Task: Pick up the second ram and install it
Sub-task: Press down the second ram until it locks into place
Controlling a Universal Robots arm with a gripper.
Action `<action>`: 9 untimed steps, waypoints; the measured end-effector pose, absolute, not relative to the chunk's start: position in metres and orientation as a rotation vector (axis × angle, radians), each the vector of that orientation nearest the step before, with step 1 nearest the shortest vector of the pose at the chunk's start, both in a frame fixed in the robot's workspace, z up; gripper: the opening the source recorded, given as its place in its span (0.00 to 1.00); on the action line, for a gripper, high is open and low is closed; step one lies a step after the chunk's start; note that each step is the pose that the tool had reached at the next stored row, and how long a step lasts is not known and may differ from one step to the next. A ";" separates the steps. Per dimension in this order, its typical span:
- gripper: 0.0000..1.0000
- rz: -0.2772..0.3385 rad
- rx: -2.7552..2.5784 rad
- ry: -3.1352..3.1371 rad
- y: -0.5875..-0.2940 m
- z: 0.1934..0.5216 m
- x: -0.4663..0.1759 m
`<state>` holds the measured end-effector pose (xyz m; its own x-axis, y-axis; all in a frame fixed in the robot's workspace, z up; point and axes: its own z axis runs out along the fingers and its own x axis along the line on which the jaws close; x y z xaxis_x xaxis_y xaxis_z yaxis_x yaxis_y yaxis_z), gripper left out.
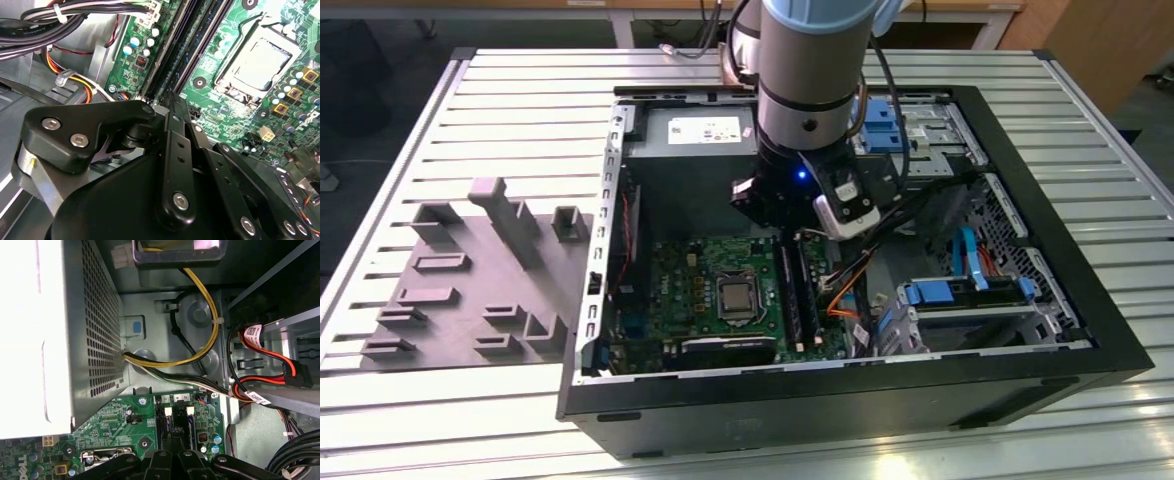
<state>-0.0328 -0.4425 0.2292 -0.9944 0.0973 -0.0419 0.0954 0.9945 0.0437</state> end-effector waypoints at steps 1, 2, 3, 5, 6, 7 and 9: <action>0.11 0.065 0.150 3.093 -0.443 0.229 -0.033; 0.11 0.065 0.149 3.093 -0.443 0.229 -0.033; 0.11 0.065 0.149 3.093 -0.443 0.229 -0.033; 0.11 0.065 0.150 3.093 -0.444 0.229 -0.033; 0.11 0.065 0.149 3.093 -0.444 0.229 -0.033; 0.11 0.065 0.149 3.093 -0.444 0.229 -0.033; 0.11 0.065 0.149 3.093 -0.446 0.229 -0.033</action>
<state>-0.0327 -0.4460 0.2291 -0.9944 0.0972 -0.0419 0.0954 0.9945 0.0438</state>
